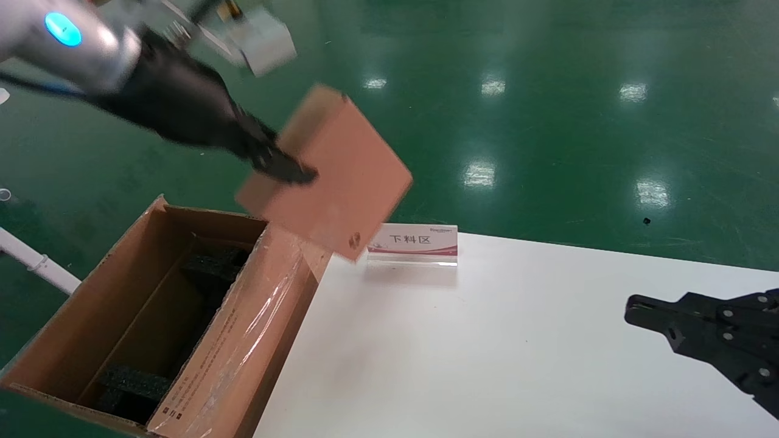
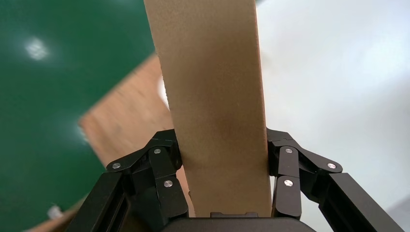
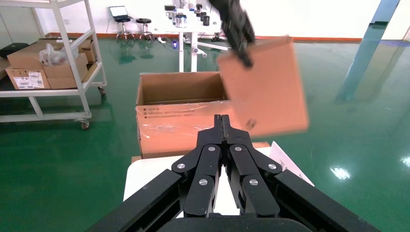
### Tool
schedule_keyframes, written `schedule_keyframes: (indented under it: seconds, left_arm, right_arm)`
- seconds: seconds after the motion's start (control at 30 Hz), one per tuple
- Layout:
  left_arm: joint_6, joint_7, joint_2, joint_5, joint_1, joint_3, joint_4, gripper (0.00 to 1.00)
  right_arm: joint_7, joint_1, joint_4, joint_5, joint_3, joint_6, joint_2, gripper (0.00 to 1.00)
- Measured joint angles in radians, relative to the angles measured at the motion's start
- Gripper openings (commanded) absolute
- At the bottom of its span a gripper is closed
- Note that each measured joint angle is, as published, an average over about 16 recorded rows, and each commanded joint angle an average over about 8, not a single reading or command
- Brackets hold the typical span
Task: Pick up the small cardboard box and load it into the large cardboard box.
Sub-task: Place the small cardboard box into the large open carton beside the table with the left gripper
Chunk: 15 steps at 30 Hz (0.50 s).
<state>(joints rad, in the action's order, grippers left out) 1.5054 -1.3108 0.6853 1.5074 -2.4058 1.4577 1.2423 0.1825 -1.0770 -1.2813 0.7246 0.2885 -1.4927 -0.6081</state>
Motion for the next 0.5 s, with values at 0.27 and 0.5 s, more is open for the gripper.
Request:
schedule_keyframes:
  seconds: [0.27,0.5]
  left_arm:
    - [0.071,0.060,0.000,0.002,-0.197,0.037,-0.084,0.00]
    - [0.097,0.090,-0.022,-0.027,-0.366,0.187,-0.100,0.00]
  right_arm:
    - [0.000,0.000,0.000,0.000,0.001,0.000,0.000,0.00]
    - [0.000,0.000,0.000,-0.001,0.001,0.000,0.000,0.35]
